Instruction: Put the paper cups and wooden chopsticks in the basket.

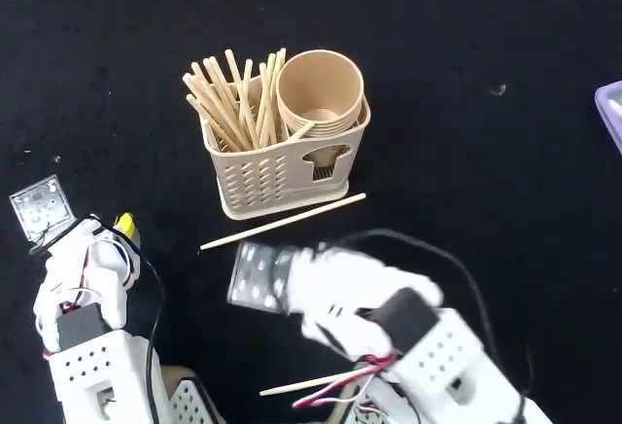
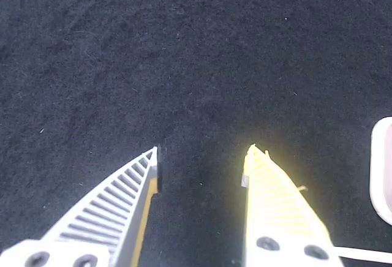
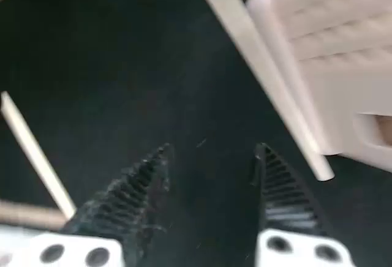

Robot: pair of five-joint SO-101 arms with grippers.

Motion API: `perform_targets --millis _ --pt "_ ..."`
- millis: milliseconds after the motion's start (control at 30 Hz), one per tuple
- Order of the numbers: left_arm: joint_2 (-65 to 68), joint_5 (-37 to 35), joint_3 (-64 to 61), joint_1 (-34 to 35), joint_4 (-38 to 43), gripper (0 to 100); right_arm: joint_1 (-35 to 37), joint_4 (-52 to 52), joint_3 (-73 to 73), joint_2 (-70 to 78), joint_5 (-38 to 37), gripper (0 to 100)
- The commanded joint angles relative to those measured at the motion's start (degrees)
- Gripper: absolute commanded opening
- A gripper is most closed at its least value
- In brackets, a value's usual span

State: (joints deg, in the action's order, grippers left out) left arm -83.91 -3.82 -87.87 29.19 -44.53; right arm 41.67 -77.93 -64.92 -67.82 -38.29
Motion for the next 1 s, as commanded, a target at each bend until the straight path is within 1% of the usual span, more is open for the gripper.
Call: perform_targets --millis 0,100,167,333,533,633,700,767,833,967 --pt "-0.44 -0.44 2.24 0.04 0.44 22 1.41 0.79 -5.67 -0.40 -3.96 21.4" --pt "0.00 -0.53 2.42 0.13 0.44 22 2.29 -0.09 -5.76 -0.40 -5.45 21.4" --pt "0.00 -0.53 2.51 0.75 0.62 22 4.84 0.00 -5.85 0.84 -5.10 21.4" --pt "0.18 -0.70 2.42 5.32 3.60 22 13.71 2.11 -3.74 12.70 -2.99 21.4" --pt "0.18 -1.14 2.24 5.32 3.60 22 22.59 3.69 1.27 29.05 -2.37 21.4" --pt "0.18 -1.14 2.24 5.49 3.60 22 28.84 4.04 1.71 31.34 -2.29 21.4" --pt "0.18 -1.32 2.42 6.02 3.60 22 32.70 5.45 1.19 31.69 -0.62 21.4" --pt "-0.18 -1.49 3.12 9.19 3.60 22 34.55 7.12 0.31 31.78 0.79 21.4" --pt "0.09 -1.67 4.70 13.67 3.60 22 34.55 7.74 0.04 31.78 0.88 21.4" --pt "-0.09 -6.51 6.29 20.70 3.60 22 34.64 8.18 -0.13 31.78 1.05 21.4"
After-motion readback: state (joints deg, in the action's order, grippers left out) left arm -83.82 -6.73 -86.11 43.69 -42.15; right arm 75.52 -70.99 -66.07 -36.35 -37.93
